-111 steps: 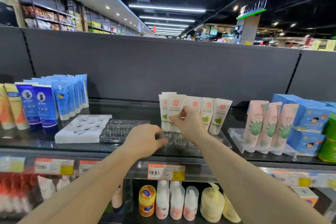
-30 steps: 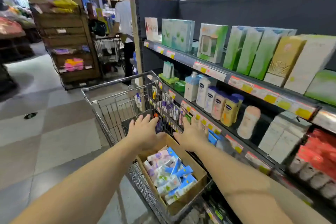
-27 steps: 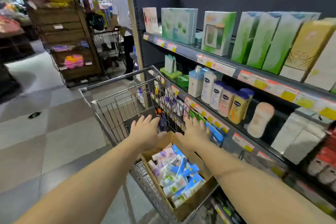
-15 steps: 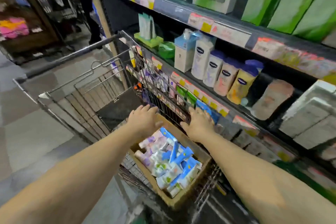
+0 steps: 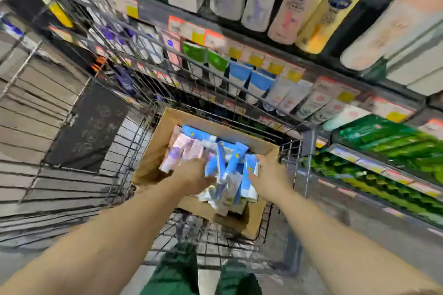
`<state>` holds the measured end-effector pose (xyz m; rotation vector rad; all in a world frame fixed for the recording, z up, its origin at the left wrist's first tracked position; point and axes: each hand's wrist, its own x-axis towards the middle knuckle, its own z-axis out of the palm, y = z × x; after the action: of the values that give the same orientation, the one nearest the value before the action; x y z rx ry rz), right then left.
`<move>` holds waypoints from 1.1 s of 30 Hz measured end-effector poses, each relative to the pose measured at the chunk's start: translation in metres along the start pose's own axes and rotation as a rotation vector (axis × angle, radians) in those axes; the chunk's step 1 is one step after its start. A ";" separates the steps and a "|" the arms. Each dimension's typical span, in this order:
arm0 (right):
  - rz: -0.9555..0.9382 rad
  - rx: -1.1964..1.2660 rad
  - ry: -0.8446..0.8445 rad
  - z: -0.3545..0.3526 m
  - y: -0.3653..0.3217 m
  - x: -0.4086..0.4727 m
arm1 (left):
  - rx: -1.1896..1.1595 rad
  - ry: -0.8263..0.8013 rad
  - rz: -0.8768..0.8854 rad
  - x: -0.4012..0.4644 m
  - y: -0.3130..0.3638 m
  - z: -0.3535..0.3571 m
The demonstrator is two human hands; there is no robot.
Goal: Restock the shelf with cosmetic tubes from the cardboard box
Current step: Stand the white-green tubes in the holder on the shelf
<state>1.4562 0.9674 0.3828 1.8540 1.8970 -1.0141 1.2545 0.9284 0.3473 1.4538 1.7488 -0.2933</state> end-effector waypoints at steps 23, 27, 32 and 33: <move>0.144 0.264 -0.251 0.110 0.013 0.038 | -0.761 -0.114 -0.121 0.055 0.009 0.095; 0.143 0.379 -0.186 0.112 0.004 0.034 | -1.115 -0.344 -0.079 0.040 0.002 0.070; 0.172 0.527 -0.014 0.089 0.012 0.043 | -1.150 -0.061 -0.286 0.054 -0.027 0.074; 0.176 0.533 0.033 0.084 0.015 0.046 | -1.075 -0.036 -0.286 0.056 -0.027 0.082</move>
<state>1.4430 0.9453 0.2899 2.2786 1.5376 -1.5431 1.2660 0.9076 0.2473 0.4201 1.6443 0.4331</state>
